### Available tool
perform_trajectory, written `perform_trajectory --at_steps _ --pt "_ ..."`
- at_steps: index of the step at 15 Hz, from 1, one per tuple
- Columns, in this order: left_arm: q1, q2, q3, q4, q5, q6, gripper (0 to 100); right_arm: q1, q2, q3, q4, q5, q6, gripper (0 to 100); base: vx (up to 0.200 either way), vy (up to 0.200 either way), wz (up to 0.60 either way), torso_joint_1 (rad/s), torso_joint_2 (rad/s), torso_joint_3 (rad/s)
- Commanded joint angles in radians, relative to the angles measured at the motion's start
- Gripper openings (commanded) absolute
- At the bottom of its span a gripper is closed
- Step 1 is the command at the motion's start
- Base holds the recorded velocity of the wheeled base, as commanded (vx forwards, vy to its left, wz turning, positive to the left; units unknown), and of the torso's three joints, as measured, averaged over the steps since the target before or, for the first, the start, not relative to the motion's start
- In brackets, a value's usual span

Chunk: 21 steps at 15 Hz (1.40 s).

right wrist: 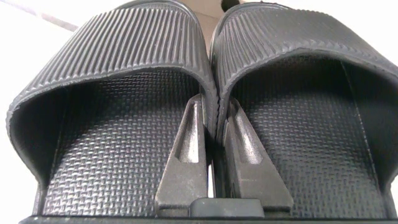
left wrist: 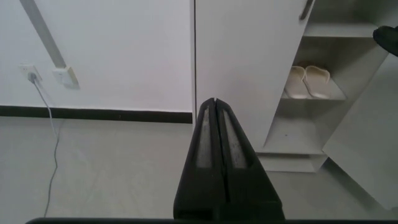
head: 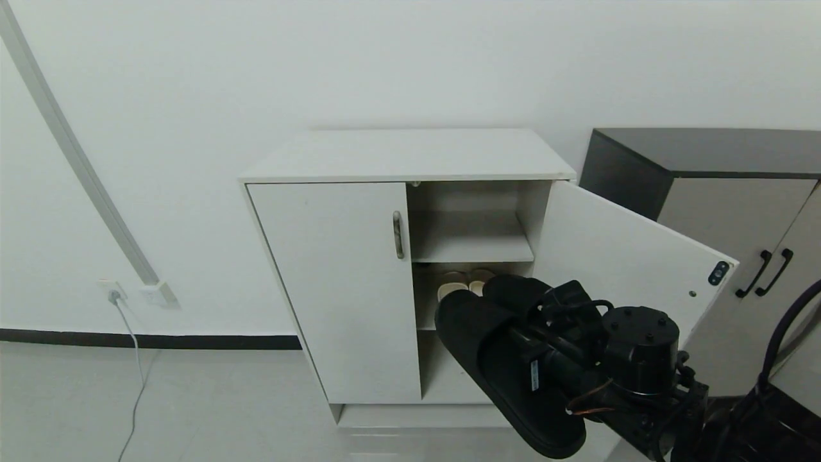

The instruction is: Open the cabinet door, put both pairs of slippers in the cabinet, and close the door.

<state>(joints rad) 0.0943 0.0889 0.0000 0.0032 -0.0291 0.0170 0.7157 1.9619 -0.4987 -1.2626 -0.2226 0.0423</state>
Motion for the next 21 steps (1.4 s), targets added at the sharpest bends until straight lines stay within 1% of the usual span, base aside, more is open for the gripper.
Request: perform_trajectory --at_steps 1,8,14,19,21 --pt "0.001 0.002 0.0 0.0 0.0 0.0 0 0.001 0.015 0.003 -0.005 0.0 -0.001 0 0.0 0.0 0.0 -0.154 0.5 0.339" --pt "-0.001 0.002 0.0 0.0 0.0 0.0 0 0.005 0.017 0.003 -0.005 0.0 -0.001 0 0.0 0.0 0.0 -0.115 0.47 0.349" --pt "0.001 0.002 0.0 0.0 0.0 0.0 0 0.008 0.022 0.005 -0.005 0.0 -0.001 0 0.0 0.0 0.0 -0.035 0.41 0.37" --pt "0.001 0.002 0.0 0.0 0.0 0.0 0 0.008 0.023 0.006 -0.011 0.0 -0.001 0 0.0 0.0 0.0 0.0 0.0 0.0" --pt "0.001 0.002 0.0 0.0 0.0 0.0 0 0.008 0.037 0.006 -0.041 -0.001 -0.001 0 0.0 0.0 0.0 0.0 0.0 0.0"
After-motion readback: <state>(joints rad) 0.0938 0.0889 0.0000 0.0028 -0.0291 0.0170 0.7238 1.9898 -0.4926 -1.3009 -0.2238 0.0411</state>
